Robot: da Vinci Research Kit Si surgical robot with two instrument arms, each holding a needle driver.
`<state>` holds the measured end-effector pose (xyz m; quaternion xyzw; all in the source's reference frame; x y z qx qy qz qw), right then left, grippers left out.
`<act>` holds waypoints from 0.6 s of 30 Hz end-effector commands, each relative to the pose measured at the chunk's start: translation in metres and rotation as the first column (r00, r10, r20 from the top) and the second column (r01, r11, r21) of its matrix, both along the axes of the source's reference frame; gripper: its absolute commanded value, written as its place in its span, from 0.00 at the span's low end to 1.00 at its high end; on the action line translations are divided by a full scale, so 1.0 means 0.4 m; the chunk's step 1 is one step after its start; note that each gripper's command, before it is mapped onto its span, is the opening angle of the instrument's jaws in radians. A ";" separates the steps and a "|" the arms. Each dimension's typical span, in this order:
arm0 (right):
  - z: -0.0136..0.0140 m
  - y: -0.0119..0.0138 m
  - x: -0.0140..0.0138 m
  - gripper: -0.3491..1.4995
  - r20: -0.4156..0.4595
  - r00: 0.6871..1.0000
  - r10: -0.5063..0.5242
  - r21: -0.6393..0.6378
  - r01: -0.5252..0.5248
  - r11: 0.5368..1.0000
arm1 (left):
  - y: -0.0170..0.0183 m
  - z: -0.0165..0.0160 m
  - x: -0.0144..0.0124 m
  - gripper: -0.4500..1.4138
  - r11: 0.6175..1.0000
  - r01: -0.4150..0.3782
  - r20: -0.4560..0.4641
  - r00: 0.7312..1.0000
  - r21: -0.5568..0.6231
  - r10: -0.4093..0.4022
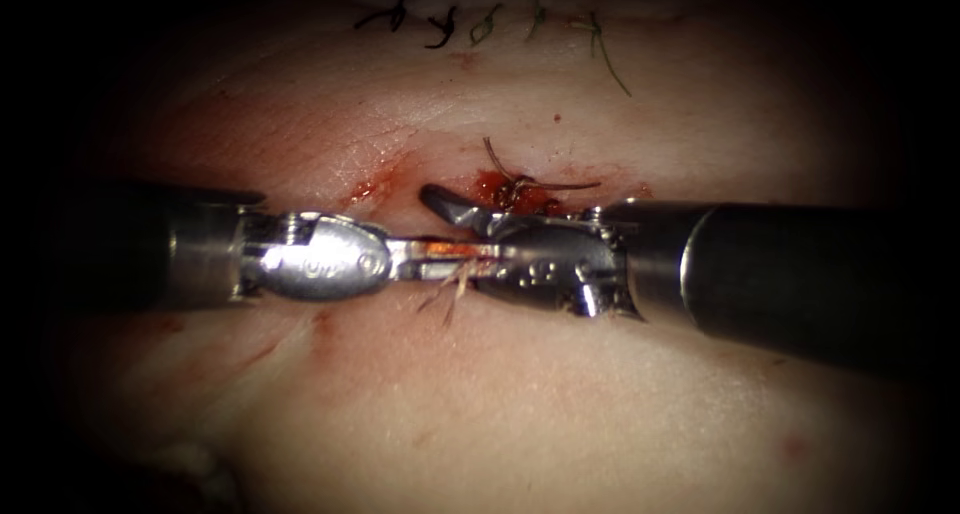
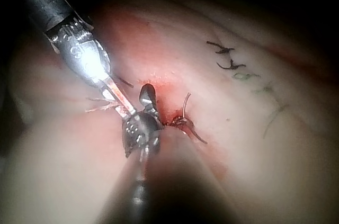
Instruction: Wound Closure
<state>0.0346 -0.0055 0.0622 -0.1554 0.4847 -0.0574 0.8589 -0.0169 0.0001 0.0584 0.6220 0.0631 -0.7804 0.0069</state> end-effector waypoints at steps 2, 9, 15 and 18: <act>0.0011 -0.0008 0.0013 0.25 0.004 1.000 -0.004 0.007 0.004 1.000 | -0.0009 0.0016 -0.0013 0.00 1.000 0.001 -0.002 1.000 0.001 -0.001; 0.0008 -0.0001 0.0009 0.00 0.010 1.000 -0.025 0.024 0.025 0.999 | -0.0014 0.0013 -0.0010 0.00 1.000 0.002 -0.002 1.000 0.006 -0.002; -0.0001 0.0000 -0.0004 0.00 0.040 0.999 -0.027 0.026 0.025 0.999 | -0.0015 0.0007 0.0009 0.00 1.000 0.004 -0.007 1.000 0.004 -0.004; -0.0006 -0.0007 -0.0023 0.00 0.050 0.998 -0.032 0.014 0.031 0.999 | -0.0006 0.0000 0.0033 0.00 1.000 0.015 -0.010 1.000 0.003 -0.015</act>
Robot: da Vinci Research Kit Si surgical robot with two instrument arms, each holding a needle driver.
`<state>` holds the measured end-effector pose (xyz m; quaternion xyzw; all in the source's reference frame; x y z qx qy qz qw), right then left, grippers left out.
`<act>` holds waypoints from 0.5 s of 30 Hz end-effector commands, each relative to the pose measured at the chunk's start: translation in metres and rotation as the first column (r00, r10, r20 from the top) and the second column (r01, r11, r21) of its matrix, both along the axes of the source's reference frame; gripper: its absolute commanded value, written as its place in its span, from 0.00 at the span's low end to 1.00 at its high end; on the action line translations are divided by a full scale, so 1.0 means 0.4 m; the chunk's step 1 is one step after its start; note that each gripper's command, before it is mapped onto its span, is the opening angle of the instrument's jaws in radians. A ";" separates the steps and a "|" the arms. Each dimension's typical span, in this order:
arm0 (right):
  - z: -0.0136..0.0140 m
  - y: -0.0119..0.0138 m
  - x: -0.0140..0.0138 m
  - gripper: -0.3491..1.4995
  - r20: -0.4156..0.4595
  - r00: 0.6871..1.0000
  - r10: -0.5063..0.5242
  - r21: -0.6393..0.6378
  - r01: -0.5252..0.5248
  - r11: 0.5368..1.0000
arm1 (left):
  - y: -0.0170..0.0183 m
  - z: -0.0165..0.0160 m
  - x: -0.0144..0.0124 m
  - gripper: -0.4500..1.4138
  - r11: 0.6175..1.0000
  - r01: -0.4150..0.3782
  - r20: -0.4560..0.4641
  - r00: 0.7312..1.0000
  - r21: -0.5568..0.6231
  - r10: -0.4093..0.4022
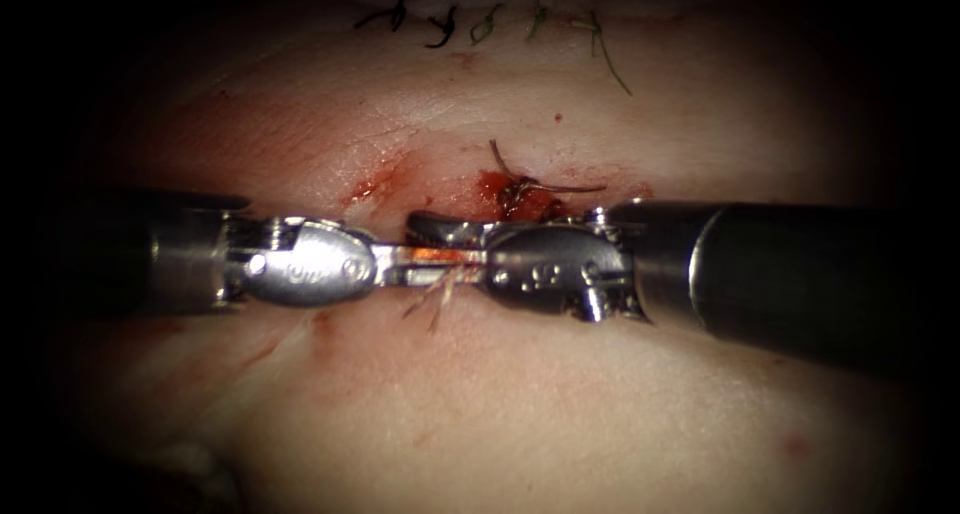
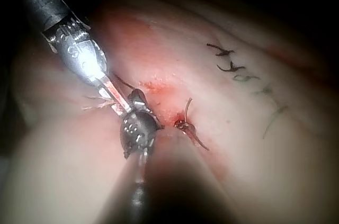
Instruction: Wound Closure
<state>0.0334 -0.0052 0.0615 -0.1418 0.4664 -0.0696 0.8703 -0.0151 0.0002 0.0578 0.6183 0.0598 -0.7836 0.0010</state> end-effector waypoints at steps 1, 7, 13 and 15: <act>0.0009 -0.0019 -0.0014 0.00 0.010 1.000 0.002 -0.006 -0.002 1.000 | 0.0001 0.0008 0.0012 0.00 1.000 0.014 0.005 1.000 0.000 -0.014; -0.0025 -0.0066 -0.0098 0.98 -0.055 0.991 0.121 0.008 -0.121 0.993 | 0.0013 -0.0008 0.0115 0.00 0.999 0.039 -0.024 0.999 -0.006 -0.039; -0.0110 -0.0173 -0.0263 0.99 -0.068 0.989 0.130 0.051 -0.127 0.991 | 0.0046 0.0016 0.0250 0.00 0.995 0.094 -0.095 0.991 -0.023 -0.095; -0.0121 -0.0187 -0.0281 0.99 -0.063 0.989 0.136 0.047 -0.133 0.990 | 0.0055 0.0024 0.0270 0.00 0.995 0.101 -0.105 0.989 -0.024 -0.103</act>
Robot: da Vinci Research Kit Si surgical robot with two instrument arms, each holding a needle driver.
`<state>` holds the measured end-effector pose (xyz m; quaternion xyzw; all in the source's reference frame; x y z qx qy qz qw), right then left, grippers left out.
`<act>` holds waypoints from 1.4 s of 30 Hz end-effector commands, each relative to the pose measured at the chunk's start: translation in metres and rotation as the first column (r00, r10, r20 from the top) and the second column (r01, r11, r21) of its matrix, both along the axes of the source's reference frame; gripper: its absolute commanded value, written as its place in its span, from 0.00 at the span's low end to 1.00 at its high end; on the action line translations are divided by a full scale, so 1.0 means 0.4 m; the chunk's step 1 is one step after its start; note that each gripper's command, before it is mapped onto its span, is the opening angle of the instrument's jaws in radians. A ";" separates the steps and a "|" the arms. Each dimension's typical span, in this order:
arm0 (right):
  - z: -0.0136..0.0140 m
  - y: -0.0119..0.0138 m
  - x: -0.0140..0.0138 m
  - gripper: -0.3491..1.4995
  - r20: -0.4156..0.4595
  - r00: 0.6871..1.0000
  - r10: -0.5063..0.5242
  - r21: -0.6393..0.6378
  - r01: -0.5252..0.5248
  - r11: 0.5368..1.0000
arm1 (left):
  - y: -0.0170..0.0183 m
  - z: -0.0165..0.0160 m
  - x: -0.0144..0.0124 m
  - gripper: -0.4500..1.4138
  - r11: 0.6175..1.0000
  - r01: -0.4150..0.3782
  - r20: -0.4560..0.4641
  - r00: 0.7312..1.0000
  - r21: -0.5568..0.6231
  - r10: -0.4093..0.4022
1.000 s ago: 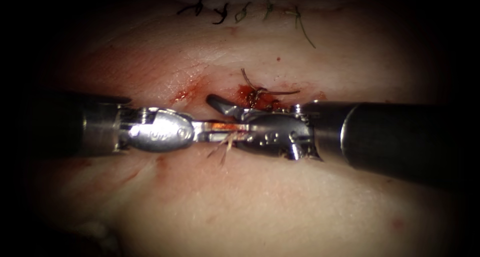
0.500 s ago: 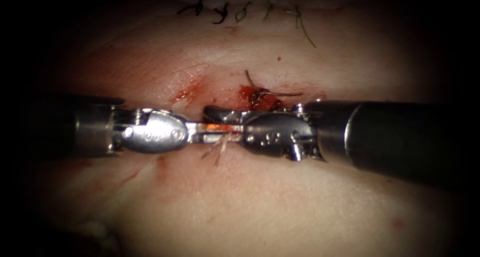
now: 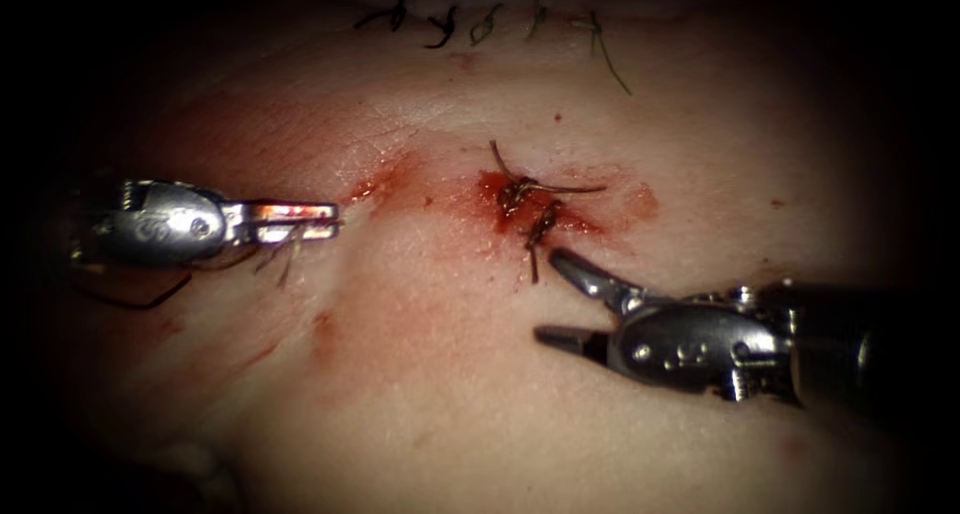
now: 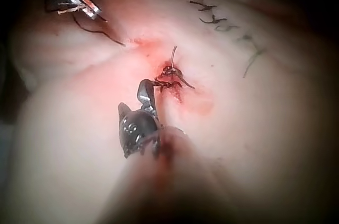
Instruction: Wound Closure
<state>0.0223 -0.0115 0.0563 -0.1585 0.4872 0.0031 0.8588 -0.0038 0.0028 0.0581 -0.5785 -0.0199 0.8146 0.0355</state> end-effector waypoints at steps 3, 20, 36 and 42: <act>-0.0029 -0.0076 -0.0063 0.99 -0.002 1.000 0.030 0.007 -0.030 1.000 | 0.0026 0.0053 0.0029 0.00 1.000 0.029 -0.033 0.999 -0.003 -0.029; -0.0065 -0.0099 -0.0094 0.99 -0.014 0.994 0.105 0.020 -0.104 0.994 | 0.0055 0.0175 0.0008 0.92 0.985 0.073 -0.268 0.963 0.158 -0.028; -0.0078 -0.0122 -0.0055 0.99 -0.012 0.992 0.126 0.038 -0.126 0.991 | -0.0087 0.0316 -0.0228 0.87 0.799 0.195 -0.112 0.981 0.569 -0.160; -0.0088 -0.0136 -0.0036 0.99 -0.005 0.991 0.132 0.044 -0.132 0.990 | -0.0163 0.0456 -0.0245 0.87 0.765 0.175 -0.080 0.984 0.620 -0.160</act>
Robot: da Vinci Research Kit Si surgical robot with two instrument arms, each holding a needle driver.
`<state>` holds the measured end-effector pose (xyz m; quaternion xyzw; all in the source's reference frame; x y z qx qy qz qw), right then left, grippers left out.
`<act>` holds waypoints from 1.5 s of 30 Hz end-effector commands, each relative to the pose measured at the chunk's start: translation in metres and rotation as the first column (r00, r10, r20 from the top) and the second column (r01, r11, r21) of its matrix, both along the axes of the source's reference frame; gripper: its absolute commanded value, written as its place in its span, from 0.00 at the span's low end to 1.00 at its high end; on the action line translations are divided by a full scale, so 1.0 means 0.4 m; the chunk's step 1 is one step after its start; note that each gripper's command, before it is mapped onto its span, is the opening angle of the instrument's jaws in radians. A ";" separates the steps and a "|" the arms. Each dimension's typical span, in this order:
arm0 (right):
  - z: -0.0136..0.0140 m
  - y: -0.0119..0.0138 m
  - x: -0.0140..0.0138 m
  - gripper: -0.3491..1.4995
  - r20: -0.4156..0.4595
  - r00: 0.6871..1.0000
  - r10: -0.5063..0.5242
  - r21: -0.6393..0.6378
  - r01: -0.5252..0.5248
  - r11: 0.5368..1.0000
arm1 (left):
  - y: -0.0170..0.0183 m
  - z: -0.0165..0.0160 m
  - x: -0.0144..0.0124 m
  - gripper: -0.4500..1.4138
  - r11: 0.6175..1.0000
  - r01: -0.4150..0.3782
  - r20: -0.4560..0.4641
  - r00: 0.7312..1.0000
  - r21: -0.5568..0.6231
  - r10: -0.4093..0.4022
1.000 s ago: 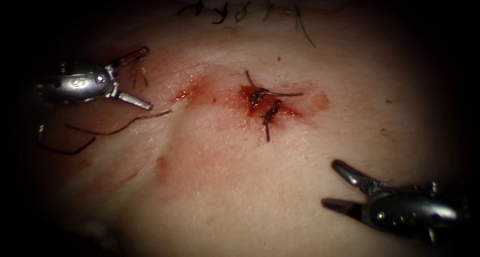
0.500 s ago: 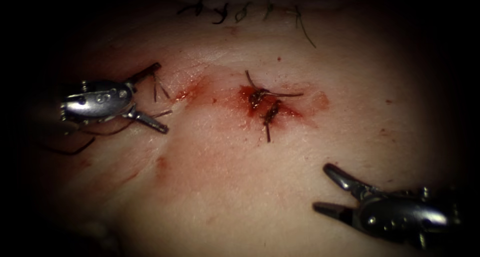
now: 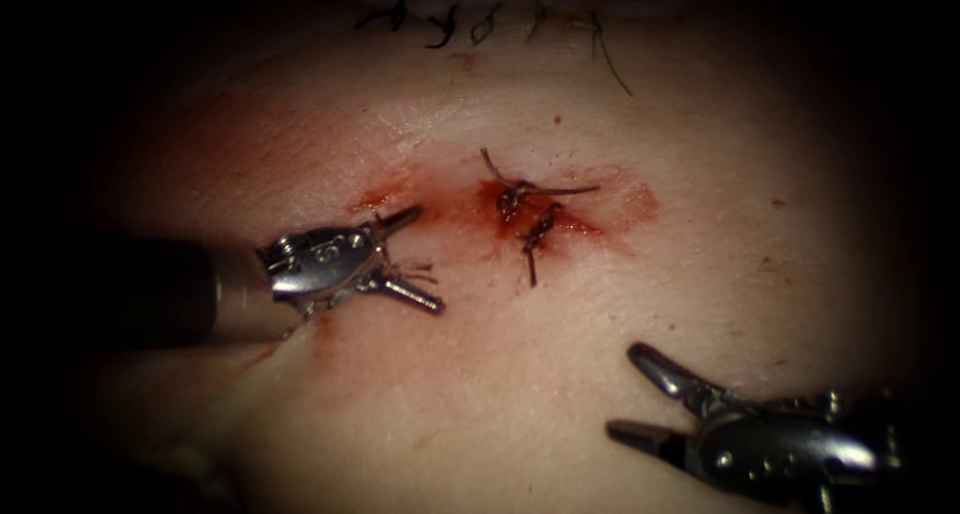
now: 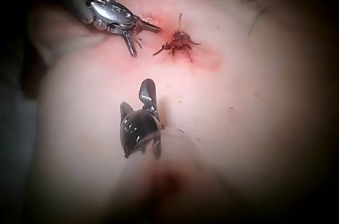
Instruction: Wound Closure
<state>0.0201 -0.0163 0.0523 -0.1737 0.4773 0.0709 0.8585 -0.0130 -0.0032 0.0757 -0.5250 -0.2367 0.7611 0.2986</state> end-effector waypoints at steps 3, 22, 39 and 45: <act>0.0009 -0.0021 0.0025 0.99 -0.005 1.000 -0.003 0.004 0.003 1.000 | -0.0053 0.0028 0.0006 0.87 1.000 -0.004 -0.006 1.000 -0.010 0.004; 0.0001 -0.0019 0.0042 0.99 0.000 1.000 -0.007 0.011 0.007 1.000 | 0.0052 -0.0399 0.0140 0.87 0.993 0.033 0.024 0.999 -0.117 -0.031; -0.0022 0.0149 0.0007 0.46 -0.023 0.975 -0.220 0.371 0.212 0.904 | 0.0053 -0.0518 -0.0014 0.60 0.935 -0.072 0.122 0.985 -0.346 0.121; -0.0002 0.0239 -0.0048 0.54 -0.059 0.970 -0.235 0.358 0.240 0.902 | 0.0086 -0.0505 0.0008 0.58 0.930 -0.156 0.127 0.970 -0.334 0.208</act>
